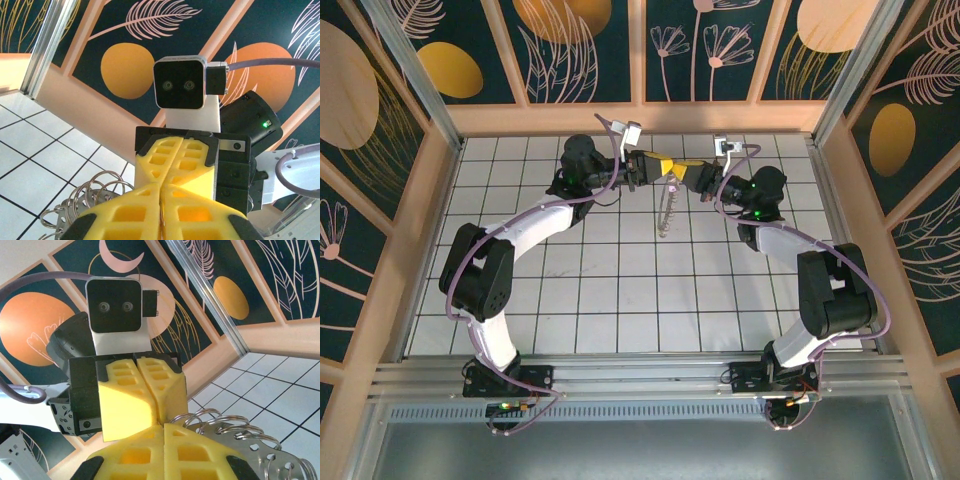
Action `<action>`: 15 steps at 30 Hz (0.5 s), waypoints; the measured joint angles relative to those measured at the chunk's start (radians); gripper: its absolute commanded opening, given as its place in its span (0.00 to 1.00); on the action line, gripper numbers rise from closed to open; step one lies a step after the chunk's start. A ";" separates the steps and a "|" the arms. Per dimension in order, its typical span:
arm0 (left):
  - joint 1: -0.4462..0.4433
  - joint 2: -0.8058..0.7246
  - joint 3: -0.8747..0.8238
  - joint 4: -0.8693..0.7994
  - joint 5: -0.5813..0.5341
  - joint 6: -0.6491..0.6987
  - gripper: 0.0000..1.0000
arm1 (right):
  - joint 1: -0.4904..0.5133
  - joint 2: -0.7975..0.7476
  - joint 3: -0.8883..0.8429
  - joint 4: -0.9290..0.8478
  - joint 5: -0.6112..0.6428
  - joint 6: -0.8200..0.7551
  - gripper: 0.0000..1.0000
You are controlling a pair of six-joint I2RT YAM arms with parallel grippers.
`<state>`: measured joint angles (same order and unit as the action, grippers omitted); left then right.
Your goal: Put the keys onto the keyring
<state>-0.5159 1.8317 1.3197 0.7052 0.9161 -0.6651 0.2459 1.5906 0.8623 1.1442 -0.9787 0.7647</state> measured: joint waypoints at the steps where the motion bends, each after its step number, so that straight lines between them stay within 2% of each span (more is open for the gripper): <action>1: 0.000 0.000 0.002 -0.007 0.000 0.009 0.06 | -0.001 0.000 0.000 -0.001 0.000 0.000 0.00; 5: 0.000 0.000 0.016 -0.045 0.001 0.048 0.00 | -0.002 0.000 0.000 -0.004 0.000 0.000 0.00; 10: 0.000 0.000 0.042 -0.119 0.003 0.117 0.00 | -0.003 0.000 0.000 -0.010 0.000 0.000 0.00; 13: 0.000 -0.002 0.053 -0.156 0.003 0.159 0.14 | -0.003 0.000 0.000 -0.018 0.000 0.000 0.00; 15: 0.000 -0.003 0.055 -0.176 0.005 0.174 0.15 | -0.003 0.000 0.000 -0.024 0.000 0.000 0.00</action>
<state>-0.5159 1.8282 1.3746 0.5289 0.9207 -0.4915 0.2428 1.5906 0.8627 1.1198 -0.9787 0.7647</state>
